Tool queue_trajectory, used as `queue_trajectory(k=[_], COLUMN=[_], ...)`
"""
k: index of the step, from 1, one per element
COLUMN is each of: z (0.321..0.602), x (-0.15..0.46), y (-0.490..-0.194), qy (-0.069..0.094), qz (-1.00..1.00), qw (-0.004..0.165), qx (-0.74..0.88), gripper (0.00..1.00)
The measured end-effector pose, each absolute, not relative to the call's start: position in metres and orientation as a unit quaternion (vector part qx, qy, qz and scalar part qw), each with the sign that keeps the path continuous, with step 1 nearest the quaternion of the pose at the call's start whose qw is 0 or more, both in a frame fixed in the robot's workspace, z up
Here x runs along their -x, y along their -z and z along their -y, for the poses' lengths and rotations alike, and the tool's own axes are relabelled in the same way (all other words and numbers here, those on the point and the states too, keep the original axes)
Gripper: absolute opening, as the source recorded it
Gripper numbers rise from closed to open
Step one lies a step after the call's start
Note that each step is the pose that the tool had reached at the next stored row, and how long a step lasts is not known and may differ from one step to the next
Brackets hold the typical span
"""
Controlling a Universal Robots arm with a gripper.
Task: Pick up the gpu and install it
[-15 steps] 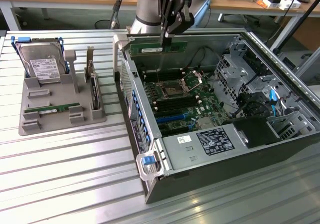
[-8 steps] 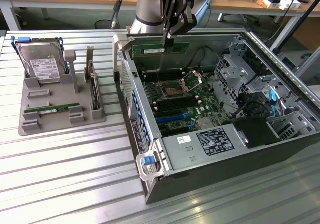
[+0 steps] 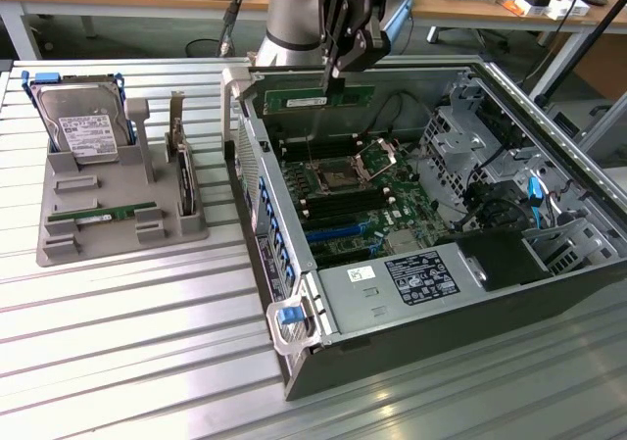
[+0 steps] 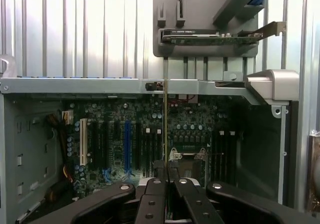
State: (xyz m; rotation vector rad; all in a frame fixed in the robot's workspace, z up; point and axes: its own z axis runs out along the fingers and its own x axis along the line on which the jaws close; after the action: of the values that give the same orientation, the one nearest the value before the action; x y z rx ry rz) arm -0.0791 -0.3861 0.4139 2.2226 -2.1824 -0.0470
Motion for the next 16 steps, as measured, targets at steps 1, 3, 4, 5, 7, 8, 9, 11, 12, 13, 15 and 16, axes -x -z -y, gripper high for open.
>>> queue_trajectory(k=[1,3,4,5,7,8,9,11,12,13,15,16], z=[0.3861,0.3861,0.3861,0.3861,0.3861,0.3861,0.3861,0.3861,0.3861,0.3861,0.3861,0.3861], x=[0.0785,0.0777,0.0775,0.0772,0.0767,0.0764,0.0762,0.0754,0.075,0.0744,0.0737,0.0733], y=[-0.4134,-0.4126,-0.4124,-0.4121,-0.4116,-0.4113,-0.4111,-0.4104,-0.4101,-0.4096,-0.4089,-0.4086], qy=[0.015,0.015,0.015,0.015,0.015,0.015,0.015,0.015,0.015,0.015,0.015,0.015], qz=[0.701,0.7,0.7,0.7,0.7,0.7,0.7,0.7,0.7,0.7,0.7,0.7], qw=[0.013,0.013,0.013,0.013,0.013,0.013,0.013,0.013,0.013,0.013,0.013,0.013], qx=[-0.713,-0.713,-0.713,-0.713,-0.713,-0.713,-0.713,-0.713,-0.713,-0.713,-0.713,-0.713], gripper=[0.12,0.12,0.12,0.12,0.12,0.12,0.12,0.12,0.12,0.12,0.12,0.12])
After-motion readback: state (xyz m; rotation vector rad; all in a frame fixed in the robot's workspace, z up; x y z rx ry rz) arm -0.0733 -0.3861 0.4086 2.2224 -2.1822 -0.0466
